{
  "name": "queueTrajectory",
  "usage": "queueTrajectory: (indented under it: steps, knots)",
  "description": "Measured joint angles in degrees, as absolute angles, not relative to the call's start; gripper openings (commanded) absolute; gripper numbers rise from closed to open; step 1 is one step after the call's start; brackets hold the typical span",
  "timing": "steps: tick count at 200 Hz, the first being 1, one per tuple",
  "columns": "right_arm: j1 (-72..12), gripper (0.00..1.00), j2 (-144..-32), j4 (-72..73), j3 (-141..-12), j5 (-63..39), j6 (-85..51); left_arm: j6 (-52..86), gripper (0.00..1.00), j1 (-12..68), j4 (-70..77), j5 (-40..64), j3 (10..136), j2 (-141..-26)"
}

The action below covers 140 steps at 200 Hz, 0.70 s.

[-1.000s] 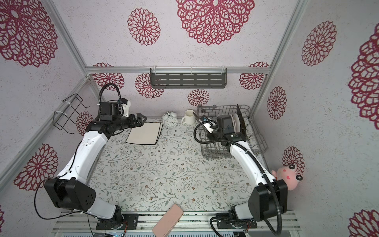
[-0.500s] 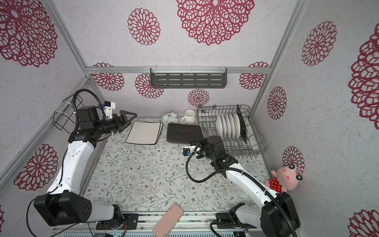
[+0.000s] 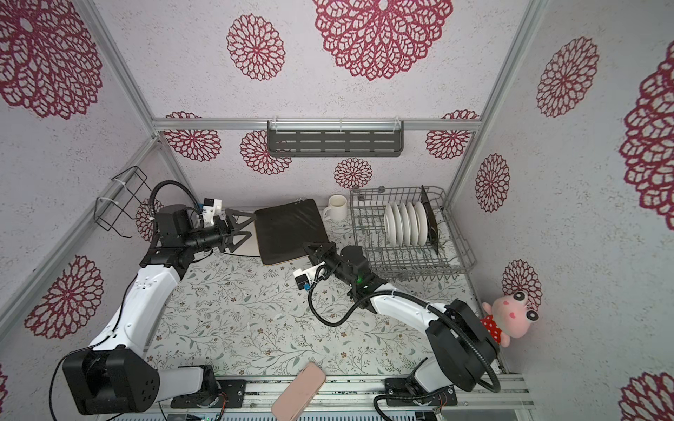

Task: Unload the plates from the dish rack
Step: Place the plate among the plates.

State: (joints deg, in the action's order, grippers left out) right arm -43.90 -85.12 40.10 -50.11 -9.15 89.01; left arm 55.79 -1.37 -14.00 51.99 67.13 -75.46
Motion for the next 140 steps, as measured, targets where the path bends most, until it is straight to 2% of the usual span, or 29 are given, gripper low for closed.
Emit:
queueTrajectory:
  steps: [77,101,140]
  knots:
    - [-47.79,0.00,-89.71,45.34,-55.46,-5.96,89.54,52.42,0.95,0.67,-15.92,49.04,67.13,-77.25]
    - [-49.45,0.00,-92.27,45.56,-57.80,-1.61,90.13,52.12,0.93,0.86,-15.62,48.51,67.13,-78.52]
    - [-52.75,0.00,-100.07,46.83,-63.24,7.99,91.94,52.86,0.97,1.74,-14.63,47.05,67.09,-79.24]
